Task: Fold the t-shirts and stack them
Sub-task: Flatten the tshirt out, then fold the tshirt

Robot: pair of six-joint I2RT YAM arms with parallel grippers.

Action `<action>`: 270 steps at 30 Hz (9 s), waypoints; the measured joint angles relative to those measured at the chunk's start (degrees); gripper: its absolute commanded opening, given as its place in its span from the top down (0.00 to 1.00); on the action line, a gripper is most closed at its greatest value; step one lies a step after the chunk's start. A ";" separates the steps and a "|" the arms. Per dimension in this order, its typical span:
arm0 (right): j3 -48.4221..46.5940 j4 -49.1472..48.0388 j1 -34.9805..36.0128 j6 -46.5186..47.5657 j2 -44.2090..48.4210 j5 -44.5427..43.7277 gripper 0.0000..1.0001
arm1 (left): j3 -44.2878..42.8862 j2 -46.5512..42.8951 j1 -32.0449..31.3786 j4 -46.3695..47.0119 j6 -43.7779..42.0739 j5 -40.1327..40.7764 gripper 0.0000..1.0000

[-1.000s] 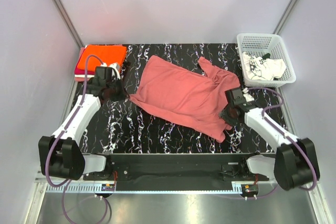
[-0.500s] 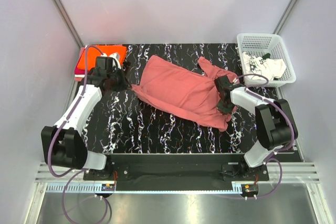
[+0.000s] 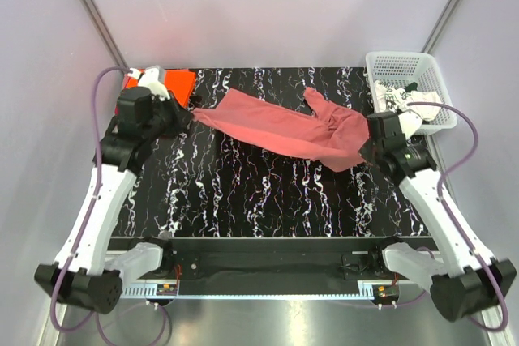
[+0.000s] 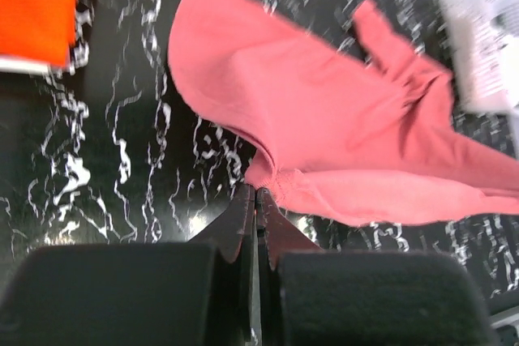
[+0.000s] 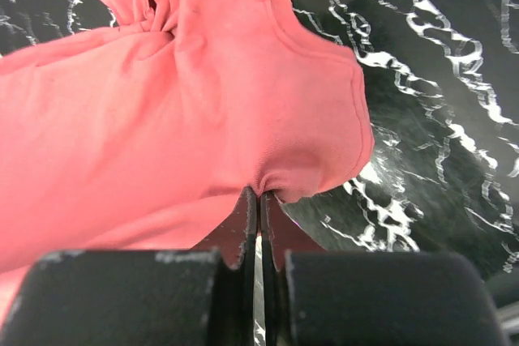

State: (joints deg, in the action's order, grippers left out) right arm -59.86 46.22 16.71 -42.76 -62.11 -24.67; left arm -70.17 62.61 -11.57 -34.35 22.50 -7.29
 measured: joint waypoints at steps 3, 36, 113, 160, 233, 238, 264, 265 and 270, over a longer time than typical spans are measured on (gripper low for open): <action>0.00 3.02 0.00 0.76 5.46 -0.13 1.00 | -0.09 -3.89 0.00 0.04 0.11 0.00 1.00; -22.27 -3.06 -2.62 6.05 -32.11 5.53 0.50 | 2.47 20.04 5.20 1.84 -0.55 1.77 1.00; -20.22 -3.48 -15.80 2.36 12.66 15.28 1.00 | -11.26 2.91 5.29 2.21 8.02 -10.99 1.00; -59.10 -25.97 -15.93 20.39 -54.80 21.79 1.00 | -25.18 43.67 9.27 8.83 5.20 -6.69 1.00; 7.87 -26.67 -20.41 13.92 -16.39 31.80 1.00 | -22.03 54.25 13.66 -5.64 -10.03 -4.68 0.94; 10.71 -27.10 -20.41 12.87 -15.76 33.64 1.00 | -23.87 54.90 13.60 -4.90 -9.86 -3.26 0.86; 21.99 -33.53 -4.94 -2.97 -7.91 28.59 0.38 | -21.33 47.58 4.02 -3.78 -3.98 -16.09 0.66; 24.22 -36.11 -4.48 -4.66 -7.89 28.48 0.34 | -19.80 46.84 4.15 -2.95 -3.45 -16.46 0.66; 32.02 -48.00 -4.39 -8.39 -7.91 27.19 0.30 | -10.67 40.76 4.44 -0.20 -1.68 -17.81 0.64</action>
State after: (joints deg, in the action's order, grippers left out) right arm -27.83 -1.78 12.32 -51.16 -70.02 2.52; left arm -80.84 103.37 -7.14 -34.54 20.82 -25.10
